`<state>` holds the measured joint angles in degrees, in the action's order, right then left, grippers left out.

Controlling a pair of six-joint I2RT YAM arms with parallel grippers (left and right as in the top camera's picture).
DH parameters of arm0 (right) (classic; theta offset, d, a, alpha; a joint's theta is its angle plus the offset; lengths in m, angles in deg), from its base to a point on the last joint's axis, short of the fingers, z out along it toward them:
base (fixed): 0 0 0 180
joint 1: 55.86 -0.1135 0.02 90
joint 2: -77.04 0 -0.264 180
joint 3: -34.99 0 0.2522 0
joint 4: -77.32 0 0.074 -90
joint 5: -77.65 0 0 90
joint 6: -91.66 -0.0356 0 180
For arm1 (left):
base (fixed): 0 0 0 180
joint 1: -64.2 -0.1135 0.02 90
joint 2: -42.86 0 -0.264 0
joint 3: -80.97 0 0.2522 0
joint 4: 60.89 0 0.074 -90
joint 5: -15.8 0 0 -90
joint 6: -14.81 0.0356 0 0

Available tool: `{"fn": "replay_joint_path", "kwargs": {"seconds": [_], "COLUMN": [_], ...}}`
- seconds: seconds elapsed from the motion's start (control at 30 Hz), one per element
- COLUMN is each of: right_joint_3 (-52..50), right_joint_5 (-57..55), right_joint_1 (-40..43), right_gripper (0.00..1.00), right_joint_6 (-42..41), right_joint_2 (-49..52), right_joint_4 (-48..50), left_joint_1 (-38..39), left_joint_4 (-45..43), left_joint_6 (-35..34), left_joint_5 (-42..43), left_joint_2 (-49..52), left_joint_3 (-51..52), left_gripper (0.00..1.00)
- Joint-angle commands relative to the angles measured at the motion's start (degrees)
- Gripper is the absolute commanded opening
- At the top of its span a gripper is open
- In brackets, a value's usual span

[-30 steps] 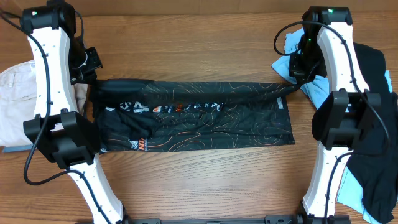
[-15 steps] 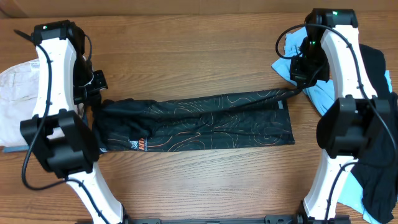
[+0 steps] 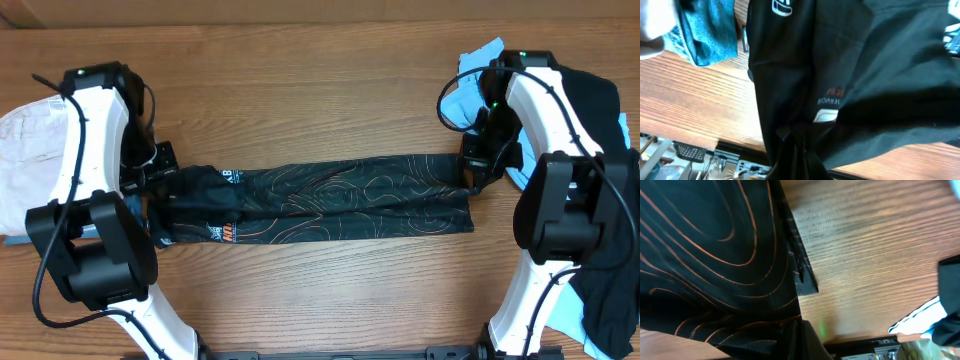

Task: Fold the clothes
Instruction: 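Fold the top edge down toward the bottom with both grippers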

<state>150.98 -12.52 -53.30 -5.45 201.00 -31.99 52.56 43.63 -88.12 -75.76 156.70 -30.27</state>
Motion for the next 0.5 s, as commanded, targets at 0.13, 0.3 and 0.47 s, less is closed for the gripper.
{"fn": "replay_joint_path", "kwargs": {"seconds": [0.13, 0.3, 0.47], "right_joint_3": [-4.8, -6.2, -6.4], "right_joint_5": [0.5, 0.5, 0.2], "right_joint_1": [-1.5, -1.6, -1.6], "right_gripper": [0.04, 0.04, 0.04], "right_joint_6": [0.1, 0.1, 0.1], "right_joint_2": [-1.4, -1.4, -1.4], "right_joint_4": [-0.4, -0.6, -0.3], "left_joint_1": [-0.2, -0.2, -0.2], "left_joint_4": [-4.5, -5.4, -3.8], "left_joint_6": [0.9, 0.5, 0.5], "left_joint_5": [-1.7, -1.7, -1.9], "left_joint_2": [-1.0, -1.0, -1.0], "left_joint_3": [3.3, 3.3, 3.3], "left_gripper": [0.04, 0.04, 0.04]}}
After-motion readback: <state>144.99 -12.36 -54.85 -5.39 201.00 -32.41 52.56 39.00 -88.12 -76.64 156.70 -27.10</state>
